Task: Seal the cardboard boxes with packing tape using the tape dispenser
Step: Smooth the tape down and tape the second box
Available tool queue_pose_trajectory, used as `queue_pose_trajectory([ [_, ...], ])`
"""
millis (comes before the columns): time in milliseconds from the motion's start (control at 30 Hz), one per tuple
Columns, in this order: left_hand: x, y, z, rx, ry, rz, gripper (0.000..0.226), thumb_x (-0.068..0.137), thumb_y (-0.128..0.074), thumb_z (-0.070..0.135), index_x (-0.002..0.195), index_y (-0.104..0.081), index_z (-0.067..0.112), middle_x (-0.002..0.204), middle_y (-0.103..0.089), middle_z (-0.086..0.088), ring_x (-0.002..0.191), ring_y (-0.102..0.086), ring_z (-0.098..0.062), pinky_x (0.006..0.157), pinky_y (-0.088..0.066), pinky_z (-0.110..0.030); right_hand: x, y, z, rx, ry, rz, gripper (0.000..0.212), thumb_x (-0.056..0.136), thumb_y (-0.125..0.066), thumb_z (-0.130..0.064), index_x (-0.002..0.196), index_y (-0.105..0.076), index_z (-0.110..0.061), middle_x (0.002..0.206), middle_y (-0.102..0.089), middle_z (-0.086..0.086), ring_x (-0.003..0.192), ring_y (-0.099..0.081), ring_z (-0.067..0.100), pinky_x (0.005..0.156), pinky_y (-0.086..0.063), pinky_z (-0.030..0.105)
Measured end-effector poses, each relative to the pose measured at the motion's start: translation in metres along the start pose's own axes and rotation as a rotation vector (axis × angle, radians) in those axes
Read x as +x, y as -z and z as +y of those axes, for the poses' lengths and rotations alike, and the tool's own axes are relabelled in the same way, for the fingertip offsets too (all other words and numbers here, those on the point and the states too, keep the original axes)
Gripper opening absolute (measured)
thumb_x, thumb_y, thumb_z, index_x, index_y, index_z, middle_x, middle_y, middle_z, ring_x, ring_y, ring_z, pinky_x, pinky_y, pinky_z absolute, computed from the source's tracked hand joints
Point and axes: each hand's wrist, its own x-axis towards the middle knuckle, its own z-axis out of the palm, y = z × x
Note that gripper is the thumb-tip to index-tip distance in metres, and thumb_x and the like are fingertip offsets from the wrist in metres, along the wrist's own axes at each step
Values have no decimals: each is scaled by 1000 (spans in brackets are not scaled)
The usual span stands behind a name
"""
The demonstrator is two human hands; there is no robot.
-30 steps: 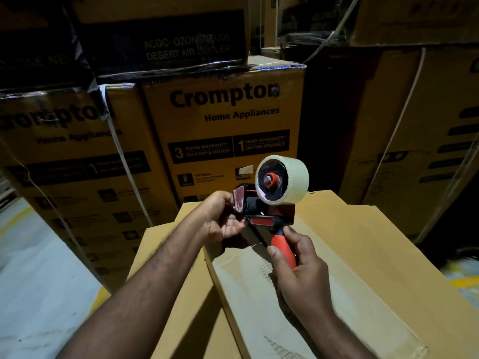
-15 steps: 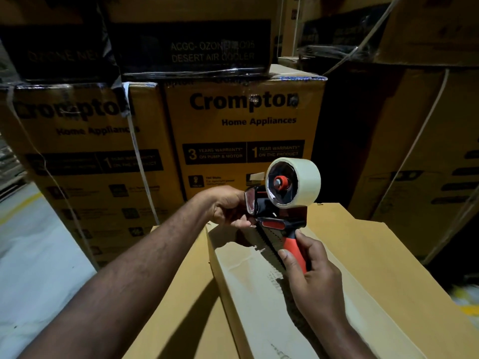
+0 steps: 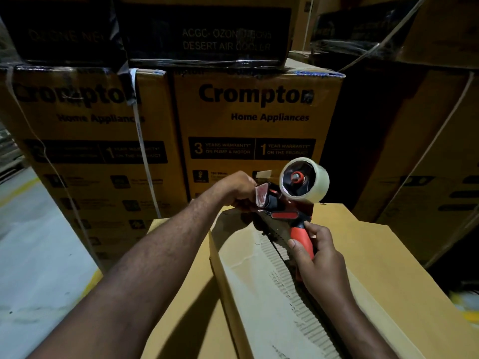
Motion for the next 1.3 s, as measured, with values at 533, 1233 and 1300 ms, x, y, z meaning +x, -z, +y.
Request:
queue_pose_trajectory([
  [533, 35, 29, -43, -212, 95, -14, 16, 99, -55, 4, 109, -66, -2, 102, -73, -20, 75, -70, -21, 62, -56, -32, -11, -3, -9, -106, -9, 8, 51, 91, -62, -42, 136, -43, -31, 123, -64, 4, 90, -64, 23, 67, -45, 26],
  [1233, 54, -2, -62, 167, 215, -57, 23, 99, -55, 17, 117, -65, 7, 121, -60, -7, 106, -59, -22, 89, -53, -35, -22, -4, -21, -294, 42, -30, 53, 89, -68, -37, 138, -49, -30, 121, -67, 3, 99, -64, 27, 76, -50, 31],
  [1300, 54, -6, -63, 329, 189, 61, 14, 96, -56, 13, 105, -65, 8, 110, -61, -7, 86, -57, -17, 74, -51, -29, -23, -3, -21, -302, 44, -39, 52, 89, -67, -38, 137, -48, -31, 121, -67, 2, 100, -64, 26, 75, -48, 30],
])
